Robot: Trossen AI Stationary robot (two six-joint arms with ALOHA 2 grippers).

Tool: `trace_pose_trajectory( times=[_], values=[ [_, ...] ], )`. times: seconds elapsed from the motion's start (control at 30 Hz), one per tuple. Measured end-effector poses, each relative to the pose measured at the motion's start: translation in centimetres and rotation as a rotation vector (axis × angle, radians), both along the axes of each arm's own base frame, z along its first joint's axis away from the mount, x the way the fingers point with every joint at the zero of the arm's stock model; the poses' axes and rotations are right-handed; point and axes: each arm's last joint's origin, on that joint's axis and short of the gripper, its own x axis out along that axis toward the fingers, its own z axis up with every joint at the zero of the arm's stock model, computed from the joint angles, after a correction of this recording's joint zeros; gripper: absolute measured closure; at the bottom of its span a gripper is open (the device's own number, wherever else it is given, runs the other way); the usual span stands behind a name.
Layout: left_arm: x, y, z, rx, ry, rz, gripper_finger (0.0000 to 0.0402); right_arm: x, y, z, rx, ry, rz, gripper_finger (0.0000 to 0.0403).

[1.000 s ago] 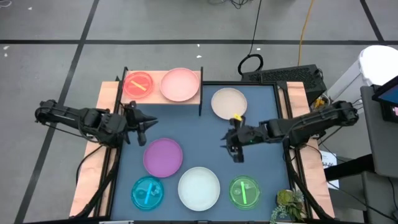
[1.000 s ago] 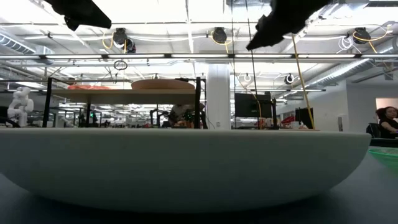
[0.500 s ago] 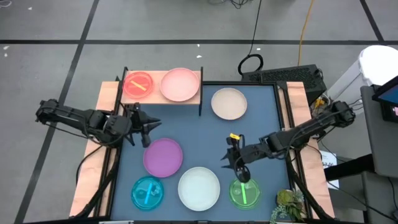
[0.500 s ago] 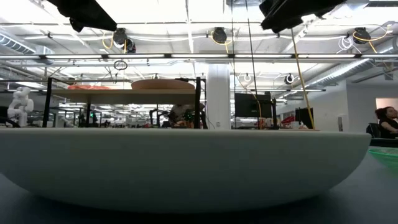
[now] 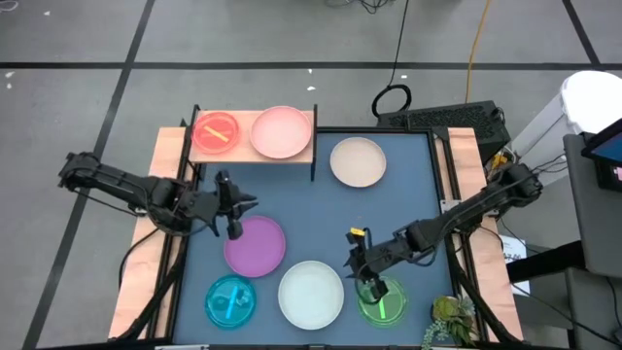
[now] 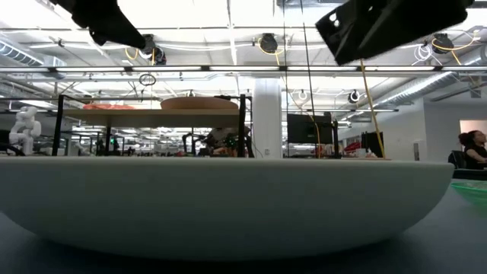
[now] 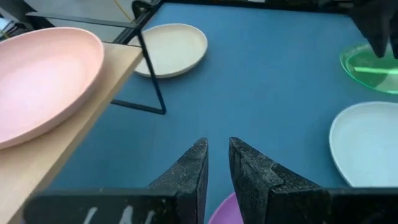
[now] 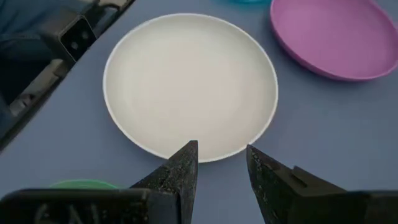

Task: Place and stack plates onto a shelf
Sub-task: Stack the gray plate on top of the pink plate on the shelf

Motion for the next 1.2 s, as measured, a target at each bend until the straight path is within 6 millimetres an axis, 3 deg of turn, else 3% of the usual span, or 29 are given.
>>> trace_pose_trajectory(
  times=[0.13,0.47,0.8,1.2],
  values=[
    [0.1,-0.5,-0.2,0.005,0.014,-0.026,0.0329,0.5,0.5,-0.9,0.029,0.022,0.030,0.0284],
    [0.0,-1.5,-0.3,-0.018,0.011,-0.064,0.0329,0.7,1.4,-1.0,0.126,0.020,0.052,0.0284],
    [0.0,-2.6,-0.6,-0.063,0.008,-0.071,0.0329,0.9,4.3,-3.9,0.040,0.002,0.206,0.0284],
    [1.4,-3.3,-2.1,-0.040,0.077,-0.070,0.0329,2.9,5.7,-5.9,-0.004,0.043,0.295,0.0282]
  ],
)
